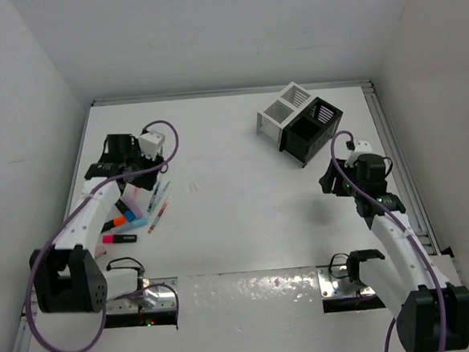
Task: Sort the stationery into containers
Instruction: Pick up the pen from the center of the board.
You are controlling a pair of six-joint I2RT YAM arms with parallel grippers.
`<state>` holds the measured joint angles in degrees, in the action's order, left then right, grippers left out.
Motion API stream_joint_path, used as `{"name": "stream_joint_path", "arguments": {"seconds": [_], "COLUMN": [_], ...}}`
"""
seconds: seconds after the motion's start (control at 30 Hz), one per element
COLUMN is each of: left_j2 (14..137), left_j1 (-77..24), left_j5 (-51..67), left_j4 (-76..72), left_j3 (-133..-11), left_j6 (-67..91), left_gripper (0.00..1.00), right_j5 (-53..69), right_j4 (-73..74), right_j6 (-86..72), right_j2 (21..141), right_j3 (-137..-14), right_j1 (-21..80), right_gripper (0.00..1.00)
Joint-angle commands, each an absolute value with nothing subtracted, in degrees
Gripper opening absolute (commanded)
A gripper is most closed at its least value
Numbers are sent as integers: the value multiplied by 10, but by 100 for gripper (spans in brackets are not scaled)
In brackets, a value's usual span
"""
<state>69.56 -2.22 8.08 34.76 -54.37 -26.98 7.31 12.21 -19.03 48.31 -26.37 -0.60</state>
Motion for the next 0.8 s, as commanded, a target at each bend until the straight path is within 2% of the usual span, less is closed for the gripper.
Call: {"name": "stream_joint_path", "arguments": {"seconds": [0.0,0.17,0.33,0.47,0.6,0.77], "left_j2": [742,795,870,930,1013,1061], "left_j1": [-43,-39,0,25,47,62], "left_j5": [51,14,20,-21,-12,-28], "left_j4": [388,342,331,295,308,286], "left_j3": [-545,-556,-608,-628,-676,-704], "left_j6": [-299,-273,-214,-189,-171,-162], "left_gripper": [48,52,45,46,46,46], "right_j5": [54,52,46,34,26,2], "right_j4": [120,117,105,100,107,120], "right_j6": [-195,-202,-217,-228,-231,-218], "right_j2": [492,504,513,522,530,537], "right_j3": [-284,-287,-283,-283,-295,-309], "right_j1": [19,46,72,100,125,163], "right_gripper": [57,59,59,59,59,59]}}
